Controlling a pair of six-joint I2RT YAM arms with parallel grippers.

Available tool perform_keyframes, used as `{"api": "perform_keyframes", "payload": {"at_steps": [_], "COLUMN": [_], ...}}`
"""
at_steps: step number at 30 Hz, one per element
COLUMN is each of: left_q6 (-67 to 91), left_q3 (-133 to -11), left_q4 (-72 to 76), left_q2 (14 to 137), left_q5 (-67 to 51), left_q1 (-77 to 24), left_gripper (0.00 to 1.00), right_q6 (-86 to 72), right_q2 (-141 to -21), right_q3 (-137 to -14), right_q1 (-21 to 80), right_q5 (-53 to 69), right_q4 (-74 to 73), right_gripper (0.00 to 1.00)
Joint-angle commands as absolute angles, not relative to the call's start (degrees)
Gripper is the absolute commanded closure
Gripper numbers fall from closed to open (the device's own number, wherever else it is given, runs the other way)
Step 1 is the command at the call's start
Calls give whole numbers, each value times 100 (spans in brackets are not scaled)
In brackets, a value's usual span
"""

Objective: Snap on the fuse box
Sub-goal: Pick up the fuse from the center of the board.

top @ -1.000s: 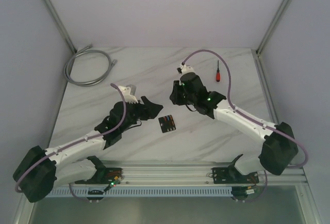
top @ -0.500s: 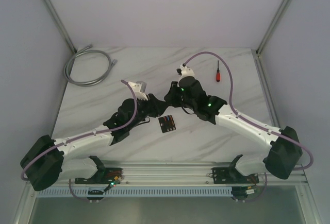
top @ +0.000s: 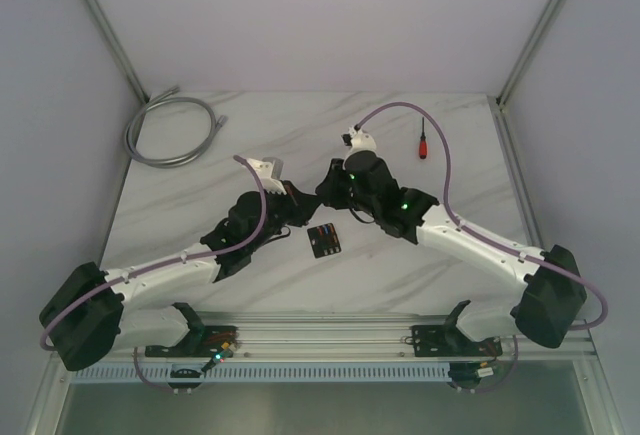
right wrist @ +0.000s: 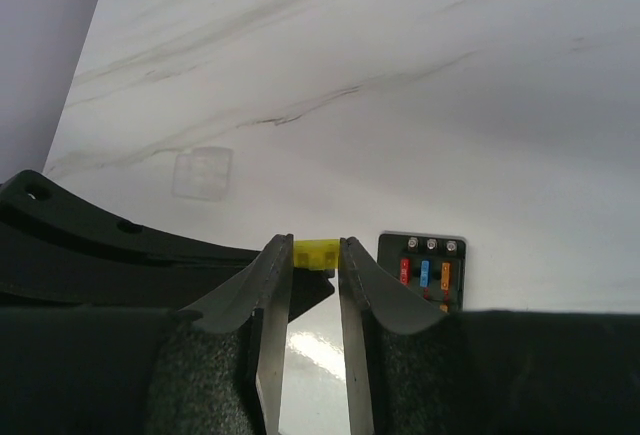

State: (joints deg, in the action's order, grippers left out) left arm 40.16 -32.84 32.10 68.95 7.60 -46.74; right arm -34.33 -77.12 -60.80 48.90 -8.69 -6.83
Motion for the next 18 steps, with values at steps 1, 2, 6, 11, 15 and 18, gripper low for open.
{"api": "perform_keyframes", "payload": {"at_steps": [1, 2, 6, 11, 15, 18], "left_q6": [3915, 3909, 3836, 3469, 2829, 2328], "left_q3": [-3404, -3407, -3410, -3378, -3373, -3458], "left_q4": [3463, 3456, 3353, 3022, 2706, 2471], "left_q2": [6795, 6794, 6739, 6546, 6208, 5920], "left_q5": [895, 902, 985, 1082, 846, 272], "left_q1": [-4702, -4702, -4702, -4702, -4664, -4641], "left_gripper": [97, 99, 100, 100, 100, 100], "right_q6": [-3630, -3659, -3613, -3122, -2319, -1530], "right_q2": [-7592, -7586, -7525, -7254, -6913, -6664], "right_q3": [-5947, -5937, -5906, -5897, -5898, -5897], "right_q1": [5001, 5009, 5009, 4904, 4507, 4134], "right_q5": [-935, -947, -923, -712, 357, 1509], "right_q4": [-486, -469, -395, -359, -325, -351], "right_gripper": [77, 76, 67, 53, 49, 49]}}
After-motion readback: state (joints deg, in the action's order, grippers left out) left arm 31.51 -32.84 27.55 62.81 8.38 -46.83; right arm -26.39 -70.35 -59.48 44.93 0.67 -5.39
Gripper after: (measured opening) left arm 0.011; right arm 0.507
